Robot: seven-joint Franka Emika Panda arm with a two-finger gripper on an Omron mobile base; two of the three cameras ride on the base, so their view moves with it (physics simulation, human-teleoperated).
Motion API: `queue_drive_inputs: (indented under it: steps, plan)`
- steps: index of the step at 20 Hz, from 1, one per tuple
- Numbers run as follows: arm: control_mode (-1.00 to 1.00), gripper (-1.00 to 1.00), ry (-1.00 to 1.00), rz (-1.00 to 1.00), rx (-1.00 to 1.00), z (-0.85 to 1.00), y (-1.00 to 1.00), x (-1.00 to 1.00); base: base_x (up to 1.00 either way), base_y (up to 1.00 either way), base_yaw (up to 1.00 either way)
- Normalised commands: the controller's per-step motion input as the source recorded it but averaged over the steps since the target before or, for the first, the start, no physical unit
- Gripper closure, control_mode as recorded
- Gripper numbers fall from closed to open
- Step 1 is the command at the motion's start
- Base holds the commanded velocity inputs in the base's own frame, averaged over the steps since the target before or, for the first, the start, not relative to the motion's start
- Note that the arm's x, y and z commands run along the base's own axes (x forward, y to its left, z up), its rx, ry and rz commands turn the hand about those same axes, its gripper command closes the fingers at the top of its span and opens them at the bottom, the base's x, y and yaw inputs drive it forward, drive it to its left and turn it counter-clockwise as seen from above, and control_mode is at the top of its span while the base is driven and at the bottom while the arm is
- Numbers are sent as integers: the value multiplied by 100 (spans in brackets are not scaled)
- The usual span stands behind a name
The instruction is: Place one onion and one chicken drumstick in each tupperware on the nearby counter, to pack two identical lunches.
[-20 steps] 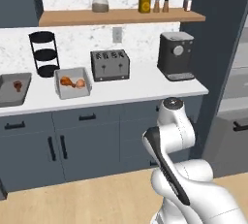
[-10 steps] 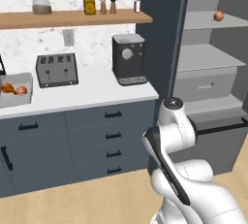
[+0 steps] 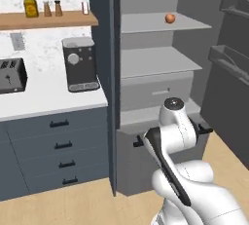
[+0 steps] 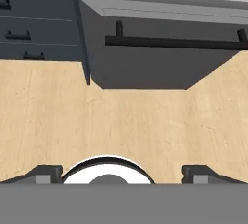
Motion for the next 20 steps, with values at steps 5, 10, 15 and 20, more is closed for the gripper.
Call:
queue_drive_inputs:
  steps: [5,10,15,20]
  plan:
    - [100,-100,0,0,0,0,0,0,62,-73,0]
    - [100,-100,0,0,0,0,0,0,91,-41,0]
    - [100,-100,0,0,0,0,0,0,91,-29,0]
    - [-100,-100,3,0,2,0,-1,31,14,-4,0]
